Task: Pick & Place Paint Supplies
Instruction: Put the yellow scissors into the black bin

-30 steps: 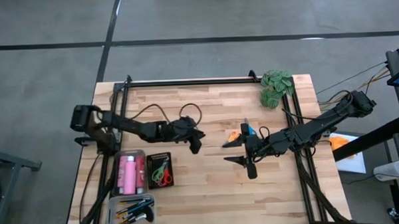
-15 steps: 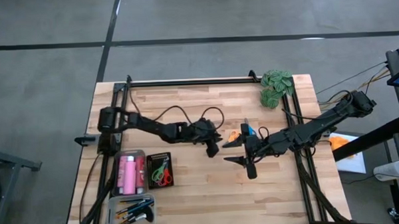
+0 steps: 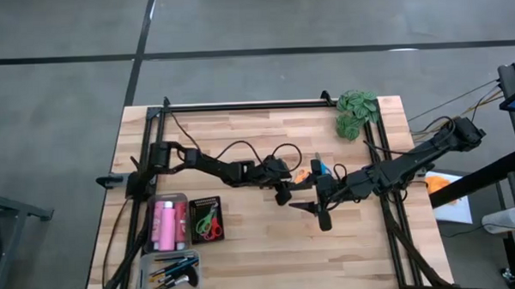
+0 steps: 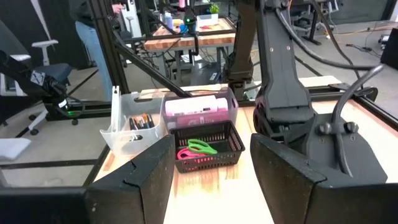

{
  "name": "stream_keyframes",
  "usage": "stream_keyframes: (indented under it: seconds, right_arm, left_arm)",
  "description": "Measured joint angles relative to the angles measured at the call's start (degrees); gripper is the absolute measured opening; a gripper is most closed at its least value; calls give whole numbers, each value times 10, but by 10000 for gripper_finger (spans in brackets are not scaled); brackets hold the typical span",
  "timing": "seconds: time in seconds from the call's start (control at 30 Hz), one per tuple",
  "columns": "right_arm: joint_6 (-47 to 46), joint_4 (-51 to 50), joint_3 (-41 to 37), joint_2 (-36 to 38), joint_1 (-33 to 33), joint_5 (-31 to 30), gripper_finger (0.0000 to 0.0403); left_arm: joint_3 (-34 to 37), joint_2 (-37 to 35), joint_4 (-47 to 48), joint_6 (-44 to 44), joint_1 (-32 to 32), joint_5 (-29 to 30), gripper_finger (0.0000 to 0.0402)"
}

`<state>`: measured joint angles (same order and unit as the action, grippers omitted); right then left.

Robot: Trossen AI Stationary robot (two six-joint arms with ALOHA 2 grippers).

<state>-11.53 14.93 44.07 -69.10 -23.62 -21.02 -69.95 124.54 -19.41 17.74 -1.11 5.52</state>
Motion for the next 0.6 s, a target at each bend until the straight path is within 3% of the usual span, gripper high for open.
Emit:
stream_keyframes:
  seconds: [0.33, 0.6]
  right_arm:
    - [0, 2, 0, 0, 0, 0, 209]
    - [0, 2, 0, 0, 0, 0, 209]
  left_arm:
    - [1, 6, 16, -33, 3, 0, 156]
    - [1, 6, 26, -108, 27, 5, 156]
